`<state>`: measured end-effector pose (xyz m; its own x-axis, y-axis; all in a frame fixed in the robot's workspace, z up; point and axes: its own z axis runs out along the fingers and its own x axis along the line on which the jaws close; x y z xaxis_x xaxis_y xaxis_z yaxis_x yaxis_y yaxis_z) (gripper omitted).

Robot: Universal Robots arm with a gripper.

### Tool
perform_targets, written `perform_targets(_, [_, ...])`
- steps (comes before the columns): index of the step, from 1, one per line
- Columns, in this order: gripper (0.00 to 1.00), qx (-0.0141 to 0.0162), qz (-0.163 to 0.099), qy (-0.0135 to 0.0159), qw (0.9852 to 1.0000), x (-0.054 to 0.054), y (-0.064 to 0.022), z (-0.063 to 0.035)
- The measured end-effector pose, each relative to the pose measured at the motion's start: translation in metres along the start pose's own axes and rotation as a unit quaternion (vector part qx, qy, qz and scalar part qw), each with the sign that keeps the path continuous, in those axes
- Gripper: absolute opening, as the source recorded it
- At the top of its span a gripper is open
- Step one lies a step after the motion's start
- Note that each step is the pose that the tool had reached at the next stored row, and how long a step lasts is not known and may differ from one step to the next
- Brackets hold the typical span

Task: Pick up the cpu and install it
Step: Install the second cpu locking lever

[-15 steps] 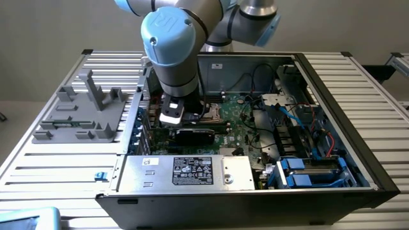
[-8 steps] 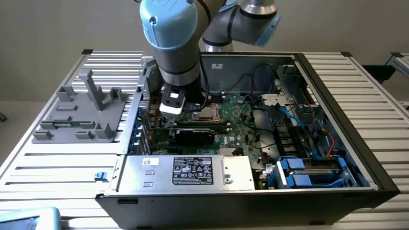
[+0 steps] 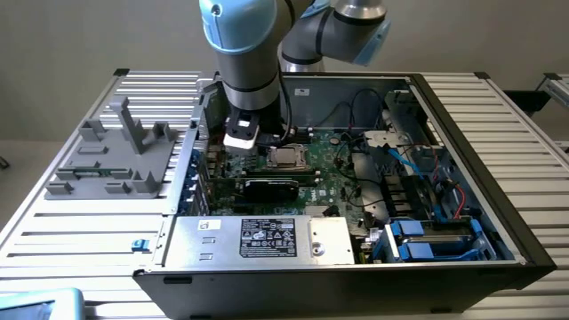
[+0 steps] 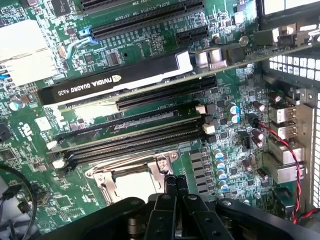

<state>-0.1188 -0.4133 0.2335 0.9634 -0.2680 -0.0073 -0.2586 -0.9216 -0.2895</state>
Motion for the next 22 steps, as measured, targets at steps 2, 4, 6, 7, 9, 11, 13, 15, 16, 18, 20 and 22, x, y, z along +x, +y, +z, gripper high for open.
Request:
perform_targets(2, [0.11, -0.0127, -0.001, 0.0032, 0.9999, -0.001, -0.0033, 0.0011])
perform_targets(4, [0.11, -0.0239, -0.002, 0.0061, 0.9997, -0.002, -0.0066, 0.0016])
perform_targets(6, [0.11, -0.0310, -0.002, 0.0080, 0.9995, -0.002, -0.0099, 0.0000])
perform_targets(7, [0.11, -0.0336, -0.002, 0.0087, 0.9994, -0.002, -0.0116, -0.0017])
perform_targets(9, [0.11, -0.0384, -0.003, 0.0099, 0.9992, -0.001, -0.0151, -0.0066])
perform_targets(11, [0.11, -0.0433, -0.003, 0.0113, 0.9990, 0.000, -0.0185, -0.0119])
perform_targets(13, [0.11, -0.0480, -0.003, 0.0125, 0.9988, 0.002, -0.0217, -0.0176])
perform_targets(15, [0.11, -0.0521, -0.004, 0.0137, 0.9985, 0.005, -0.0247, -0.0222])
perform_targets(16, [0.11, -0.0540, -0.004, 0.0142, 0.9984, 0.007, -0.0259, -0.0235])
perform_targets(18, [0.11, -0.0579, -0.004, 0.0152, 0.9982, 0.009, -0.0279, -0.0248])
perform_targets(20, [0.11, -0.0625, -0.004, 0.0165, 0.9979, 0.012, -0.0299, -0.0258])
perform_targets(22, [0.11, -0.0671, -0.005, 0.0177, 0.9976, 0.014, -0.0323, -0.0273])
